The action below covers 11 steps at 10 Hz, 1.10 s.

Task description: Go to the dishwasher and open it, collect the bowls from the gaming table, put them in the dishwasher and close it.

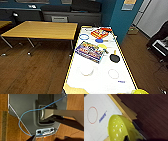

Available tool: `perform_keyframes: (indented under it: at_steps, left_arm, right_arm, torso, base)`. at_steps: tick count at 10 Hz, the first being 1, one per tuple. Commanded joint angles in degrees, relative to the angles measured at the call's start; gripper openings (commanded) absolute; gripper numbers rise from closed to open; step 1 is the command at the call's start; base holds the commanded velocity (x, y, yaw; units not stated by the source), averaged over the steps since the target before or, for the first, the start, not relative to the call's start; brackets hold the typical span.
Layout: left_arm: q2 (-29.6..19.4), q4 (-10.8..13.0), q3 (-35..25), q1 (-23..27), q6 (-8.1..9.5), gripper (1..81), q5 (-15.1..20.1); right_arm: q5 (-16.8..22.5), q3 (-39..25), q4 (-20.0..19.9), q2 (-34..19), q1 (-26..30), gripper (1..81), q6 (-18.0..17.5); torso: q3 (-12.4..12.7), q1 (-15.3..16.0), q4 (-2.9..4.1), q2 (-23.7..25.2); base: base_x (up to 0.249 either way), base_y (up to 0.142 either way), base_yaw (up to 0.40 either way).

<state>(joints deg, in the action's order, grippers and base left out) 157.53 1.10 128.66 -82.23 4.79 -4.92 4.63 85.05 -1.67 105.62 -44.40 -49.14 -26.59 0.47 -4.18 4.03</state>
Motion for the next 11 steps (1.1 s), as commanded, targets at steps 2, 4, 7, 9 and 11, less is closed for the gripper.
perform_keyframes:
  at_steps: [2, 4, 7, 9, 11]
  left_arm:
    - [-20.1, -0.3, -24.3, 3.9, 2.06, 81.1, 3.2]
    - [-27.5, -0.3, -32.8, 6.7, 3.03, 81.1, 1.1]
    - [-42.1, -0.2, -49.6, 15.0, 6.45, 81.1, 1.1]
    - [-48.3, -0.7, -57.4, 22.2, 7.24, 81.1, 1.2]
    - [-51.7, -4.3, -60.6, 32.1, 12.95, 81.1, 3.0]
  right_arm:
    - [-11.2, 0.7, 9.4, -6.7, -22.1, 1.0, 0.4]
    - [-16.8, 1.8, 13.2, -3.6, -29.6, 1.0, 0.4]
    - [-23.3, 7.0, 15.9, 3.8, -37.5, 1.0, 0.4]
    - [-23.8, 9.2, 16.8, 8.5, -40.4, 1.0, 1.7]
    - [-23.8, 13.3, 17.1, 13.7, -41.6, 1.0, 1.9]
  torso:
    - [0.0, 0.0, 0.00, 0.0]
    - [0.0, 0.0, 0.00, 0.0]
    - [0.0, 0.0, 0.00, 0.0]
    - [0.0, 0.0, 0.00, 0.0]
    - [0.0, 0.0, 0.00, 0.0]
  base:
    - [0.000, 0.000, 0.000]
    - [0.000, 0.000, 0.000]
    - [0.000, 0.000, 0.000]
    - [0.000, 0.000, 0.000]
    - [0.000, 0.000, 0.000]
